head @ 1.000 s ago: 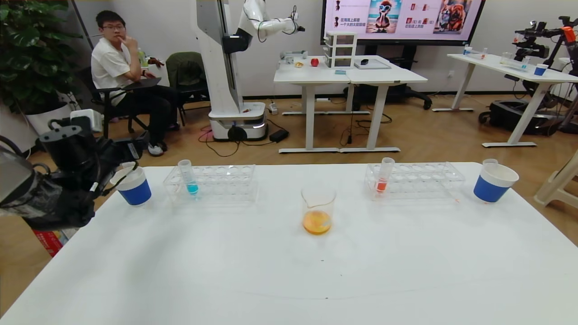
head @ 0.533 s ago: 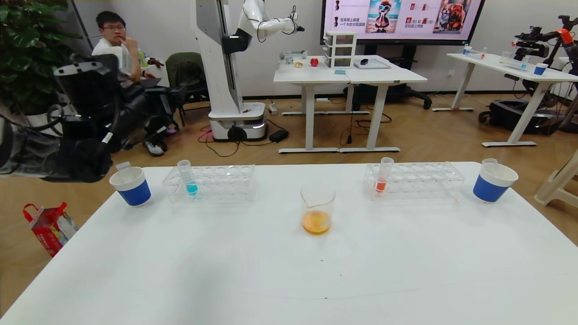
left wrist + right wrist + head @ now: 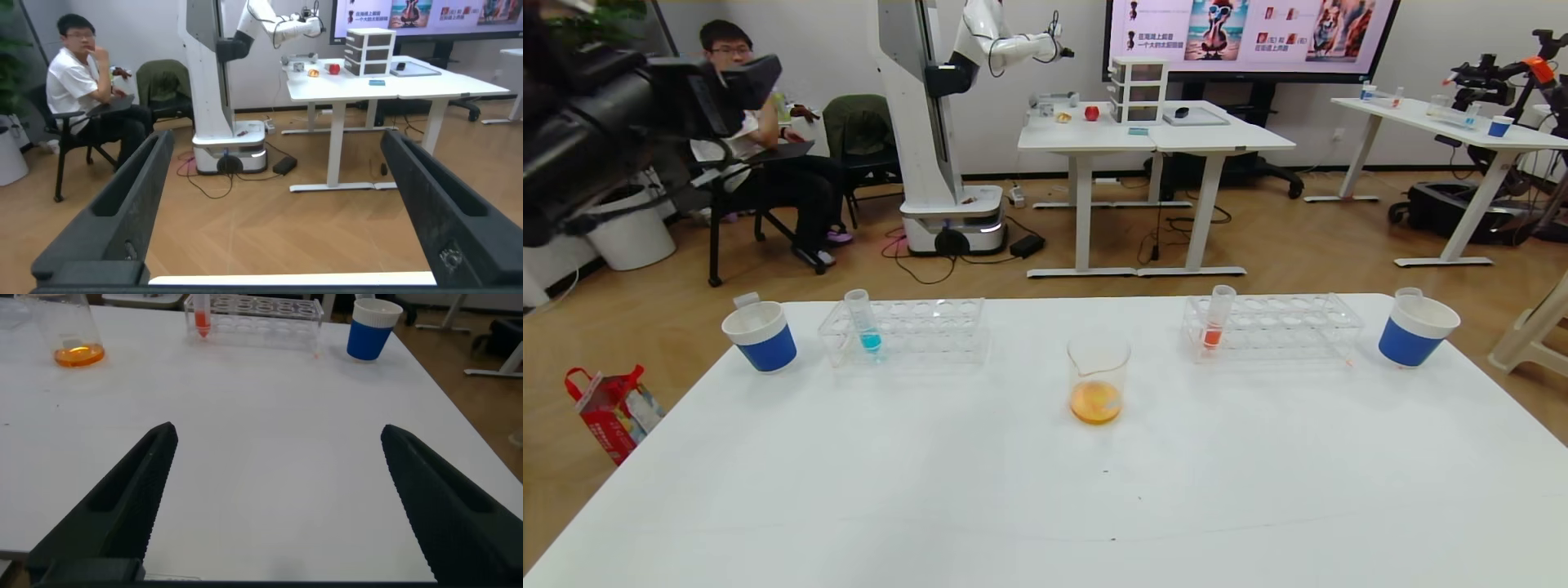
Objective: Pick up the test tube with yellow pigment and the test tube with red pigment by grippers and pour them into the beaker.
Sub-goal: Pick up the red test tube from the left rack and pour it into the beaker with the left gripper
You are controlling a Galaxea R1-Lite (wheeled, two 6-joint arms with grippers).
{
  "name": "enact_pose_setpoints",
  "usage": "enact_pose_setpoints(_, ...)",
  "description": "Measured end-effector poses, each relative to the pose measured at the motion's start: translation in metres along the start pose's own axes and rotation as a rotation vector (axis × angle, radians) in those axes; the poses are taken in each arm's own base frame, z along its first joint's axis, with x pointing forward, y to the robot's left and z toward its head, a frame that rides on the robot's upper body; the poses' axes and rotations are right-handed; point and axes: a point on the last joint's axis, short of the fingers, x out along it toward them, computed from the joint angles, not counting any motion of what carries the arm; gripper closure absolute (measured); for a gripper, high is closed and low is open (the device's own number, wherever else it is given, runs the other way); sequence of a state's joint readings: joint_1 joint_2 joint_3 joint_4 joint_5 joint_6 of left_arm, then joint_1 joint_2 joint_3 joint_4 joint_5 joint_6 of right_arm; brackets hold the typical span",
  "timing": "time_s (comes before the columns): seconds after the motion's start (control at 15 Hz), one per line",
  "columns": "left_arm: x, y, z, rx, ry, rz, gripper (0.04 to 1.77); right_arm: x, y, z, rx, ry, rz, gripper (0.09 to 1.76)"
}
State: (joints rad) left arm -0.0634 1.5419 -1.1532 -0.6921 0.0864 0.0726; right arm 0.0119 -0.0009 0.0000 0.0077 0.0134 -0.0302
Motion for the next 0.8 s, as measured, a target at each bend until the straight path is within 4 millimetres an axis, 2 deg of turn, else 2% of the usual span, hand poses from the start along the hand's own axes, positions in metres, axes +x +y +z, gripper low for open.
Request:
enact_pose_setpoints(0.13, -0.036, 0.005, 0.023, 0.022, -0.024, 0.002, 0.06, 0.000, 0.000, 0.000, 0.000, 0.000, 0.000, 0.11)
enact_pose_setpoints(0.4, -0.123, 0.016, 0.059, 0.053, -0.049, 0.008, 0.06, 0.000, 0.000, 0.000, 0.000, 0.000, 0.000, 0.11)
enact_pose_setpoints(0.6, -0.190, 0.022, 0.070, 0.058, -0.036, 0.016, 0.06, 0.000, 0.000, 0.000, 0.000, 0.000, 0.000, 0.11)
enact_pose_setpoints(0.8, -0.254, 0.028, 0.072, 0.061, -0.033, 0.049, 0.06, 0.000, 0.000, 0.000, 0.000, 0.000, 0.000, 0.11)
